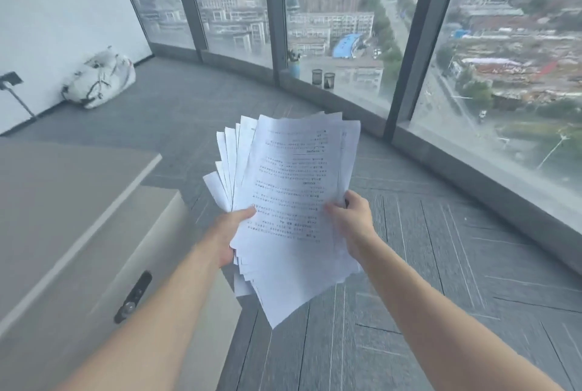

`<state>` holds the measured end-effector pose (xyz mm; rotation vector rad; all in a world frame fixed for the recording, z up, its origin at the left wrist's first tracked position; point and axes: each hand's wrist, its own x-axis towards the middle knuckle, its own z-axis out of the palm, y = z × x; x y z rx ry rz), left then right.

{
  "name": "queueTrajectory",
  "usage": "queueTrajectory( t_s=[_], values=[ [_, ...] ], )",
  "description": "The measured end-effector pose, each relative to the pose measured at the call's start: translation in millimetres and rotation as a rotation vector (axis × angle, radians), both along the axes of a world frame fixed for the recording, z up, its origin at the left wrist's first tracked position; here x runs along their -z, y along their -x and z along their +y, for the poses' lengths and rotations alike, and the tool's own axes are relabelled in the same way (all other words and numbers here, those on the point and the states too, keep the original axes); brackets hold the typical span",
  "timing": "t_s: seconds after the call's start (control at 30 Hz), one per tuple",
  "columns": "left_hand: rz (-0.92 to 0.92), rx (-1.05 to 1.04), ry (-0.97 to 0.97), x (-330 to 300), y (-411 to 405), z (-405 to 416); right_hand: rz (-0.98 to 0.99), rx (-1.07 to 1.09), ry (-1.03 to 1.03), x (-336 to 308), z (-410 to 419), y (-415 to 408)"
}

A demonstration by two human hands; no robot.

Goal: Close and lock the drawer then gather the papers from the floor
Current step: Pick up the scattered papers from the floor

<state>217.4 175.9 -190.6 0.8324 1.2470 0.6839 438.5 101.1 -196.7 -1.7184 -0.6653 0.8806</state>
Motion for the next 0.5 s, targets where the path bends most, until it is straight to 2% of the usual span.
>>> queueTrajectory(
  t_s=[0.27, 0.5],
  values=[
    [-0.102, 0.003, -0.356, -220.5, 52.0, -58.8, 0.005, -0.085, -0.346, -219.3, -60.2, 31.5],
    [-0.036, -0.089, -0.639, -381.8, 132.8, -149.2, 0.035, -0.183, -0.583, -361.8, -122.3, 103.4]
  ],
)
